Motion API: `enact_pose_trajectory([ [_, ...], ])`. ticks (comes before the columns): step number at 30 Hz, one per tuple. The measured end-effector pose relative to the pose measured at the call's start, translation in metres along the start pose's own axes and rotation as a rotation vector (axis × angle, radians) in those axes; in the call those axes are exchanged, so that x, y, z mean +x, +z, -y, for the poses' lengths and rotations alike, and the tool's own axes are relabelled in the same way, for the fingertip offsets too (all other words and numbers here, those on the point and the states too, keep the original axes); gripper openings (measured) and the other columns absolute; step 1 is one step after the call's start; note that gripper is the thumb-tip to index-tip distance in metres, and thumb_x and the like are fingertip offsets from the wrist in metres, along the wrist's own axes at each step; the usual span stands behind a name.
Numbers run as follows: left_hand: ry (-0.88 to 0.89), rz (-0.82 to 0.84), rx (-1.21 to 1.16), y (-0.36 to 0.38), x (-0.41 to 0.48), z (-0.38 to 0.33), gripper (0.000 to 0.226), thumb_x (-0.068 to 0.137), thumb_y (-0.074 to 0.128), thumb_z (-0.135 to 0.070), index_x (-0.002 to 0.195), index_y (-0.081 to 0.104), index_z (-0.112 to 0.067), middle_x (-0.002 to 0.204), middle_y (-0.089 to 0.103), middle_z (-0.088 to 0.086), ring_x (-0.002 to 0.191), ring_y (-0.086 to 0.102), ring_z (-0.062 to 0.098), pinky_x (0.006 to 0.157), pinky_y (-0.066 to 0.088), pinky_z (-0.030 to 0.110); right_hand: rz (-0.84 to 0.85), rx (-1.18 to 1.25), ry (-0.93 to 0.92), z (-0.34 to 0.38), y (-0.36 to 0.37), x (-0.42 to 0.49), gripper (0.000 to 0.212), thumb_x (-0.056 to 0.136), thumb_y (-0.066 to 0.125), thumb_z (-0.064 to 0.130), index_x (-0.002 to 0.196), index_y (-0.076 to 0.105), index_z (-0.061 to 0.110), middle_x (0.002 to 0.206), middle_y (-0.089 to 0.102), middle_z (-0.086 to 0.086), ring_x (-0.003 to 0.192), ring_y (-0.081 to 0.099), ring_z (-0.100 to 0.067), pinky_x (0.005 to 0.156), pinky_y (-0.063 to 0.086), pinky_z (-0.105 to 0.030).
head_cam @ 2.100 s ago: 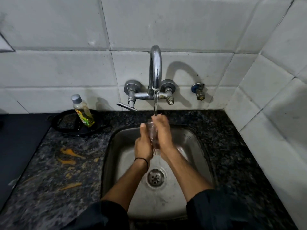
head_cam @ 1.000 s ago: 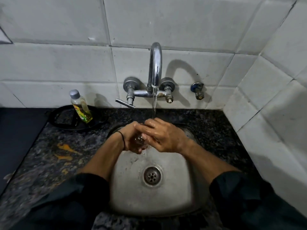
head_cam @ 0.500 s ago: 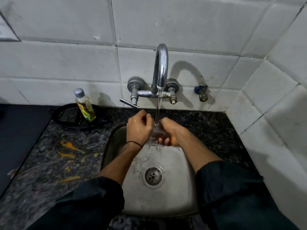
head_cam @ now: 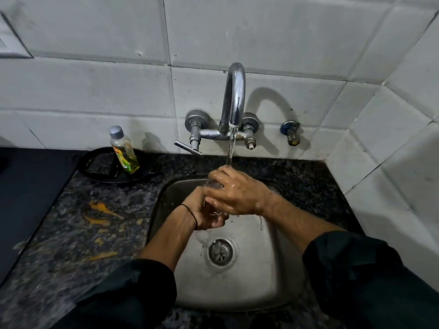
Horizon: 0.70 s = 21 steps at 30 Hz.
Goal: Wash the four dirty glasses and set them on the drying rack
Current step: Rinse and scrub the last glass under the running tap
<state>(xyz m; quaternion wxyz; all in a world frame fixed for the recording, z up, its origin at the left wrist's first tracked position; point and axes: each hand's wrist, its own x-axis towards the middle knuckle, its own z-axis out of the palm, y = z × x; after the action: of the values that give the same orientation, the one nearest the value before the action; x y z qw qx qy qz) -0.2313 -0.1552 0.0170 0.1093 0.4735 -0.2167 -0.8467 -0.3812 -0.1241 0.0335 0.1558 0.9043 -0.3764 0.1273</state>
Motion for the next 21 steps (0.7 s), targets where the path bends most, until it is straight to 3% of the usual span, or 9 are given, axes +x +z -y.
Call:
enact_pose_trajectory([
  [2,0.091,-0.066,-0.031,0.01,0.004,0.002,0.032,0.089,0.043,-0.035,0.072,0.058,-0.013,0.063,0.052,0.007,0.052,0.05,0.02,0.052,0.038,0.021,0.016,0.066,0.274,0.006,-0.004,0.007,0.036,0.1,0.046,0.037,0.095,0.07,0.011,0.093,0.059,-0.012,0.077,0.057,-0.026,0.066,0.056,-0.042],
  [5,0.326,-0.325,-0.018,0.021,0.007,0.003,0.02,0.087,0.049,-0.021,0.079,0.065,-0.011,0.064,0.058,0.009,0.052,0.055,0.022,0.05,0.044,0.027,0.102,0.294,0.83,0.015,-0.018,0.027,0.036,0.099,0.047,0.034,0.083,0.069,0.011,0.08,0.057,-0.004,0.068,0.054,-0.019,0.069,0.055,-0.039],
  [7,0.503,-0.523,0.066,0.02,0.01,0.005,0.015,0.082,0.054,-0.018,0.073,0.066,-0.012,0.064,0.062,0.01,0.054,0.058,0.026,0.046,0.046,0.028,0.21,0.443,1.214,0.017,-0.022,0.037,0.03,0.097,0.049,0.034,0.088,0.067,0.011,0.083,0.059,-0.005,0.074,0.058,-0.022,0.068,0.05,-0.033],
  [9,0.657,-0.653,0.23,0.016,0.014,0.006,0.024,0.081,0.057,-0.022,0.059,0.057,-0.011,0.06,0.057,0.009,0.059,0.055,0.026,0.049,0.045,0.031,0.291,0.778,1.572,0.013,-0.022,0.038,0.03,0.095,0.05,0.034,0.096,0.067,0.01,0.089,0.066,-0.01,0.078,0.066,-0.026,0.058,0.053,-0.03],
  [11,0.763,-0.681,0.3,0.017,0.013,0.001,0.031,0.076,0.059,-0.028,0.054,0.051,-0.008,0.057,0.052,0.008,0.06,0.051,0.023,0.059,0.048,0.034,0.411,1.27,1.756,0.008,-0.023,0.03,0.035,0.097,0.045,0.036,0.09,0.065,0.009,0.079,0.066,-0.012,0.058,0.063,-0.021,0.036,0.044,-0.02],
  [13,0.848,-0.542,0.148,0.022,0.006,-0.014,0.025,0.08,0.063,-0.016,0.057,0.057,-0.007,0.06,0.058,0.01,0.061,0.055,0.021,0.062,0.053,0.031,0.434,1.655,1.75,0.011,-0.017,0.012,0.045,0.097,0.041,0.041,0.081,0.063,0.005,0.068,0.059,-0.012,0.04,0.048,-0.011,0.026,0.026,-0.014],
  [16,0.993,-0.354,0.192,0.036,-0.004,-0.035,0.008,0.086,0.061,0.003,0.078,0.062,0.001,0.071,0.06,0.012,0.064,0.059,0.013,0.062,0.053,0.021,0.049,2.075,1.767,0.029,-0.006,-0.002,0.038,0.095,0.037,0.029,0.075,0.06,0.006,0.06,0.053,-0.01,0.034,0.038,-0.008,0.024,0.018,-0.013],
  [18,1.057,-0.314,0.357,0.038,0.001,-0.031,0.004,0.087,0.066,-0.004,0.083,0.066,-0.004,0.079,0.066,0.006,0.076,0.062,0.011,0.077,0.054,0.026,-0.291,2.197,1.799,0.047,-0.003,0.005,0.037,0.096,0.034,0.023,0.074,0.058,0.007,0.057,0.054,-0.01,0.032,0.038,-0.009,0.025,0.018,-0.012],
  [21,0.929,-0.322,0.232,0.041,0.006,-0.007,0.02,0.089,0.072,-0.029,0.092,0.065,-0.011,0.085,0.065,0.0,0.084,0.061,0.014,0.08,0.052,0.029,-0.771,2.149,1.94,0.065,0.001,0.022,0.037,0.099,0.038,0.027,0.074,0.06,0.012,0.054,0.06,-0.006,0.037,0.051,-0.014,0.03,0.033,-0.015],
])
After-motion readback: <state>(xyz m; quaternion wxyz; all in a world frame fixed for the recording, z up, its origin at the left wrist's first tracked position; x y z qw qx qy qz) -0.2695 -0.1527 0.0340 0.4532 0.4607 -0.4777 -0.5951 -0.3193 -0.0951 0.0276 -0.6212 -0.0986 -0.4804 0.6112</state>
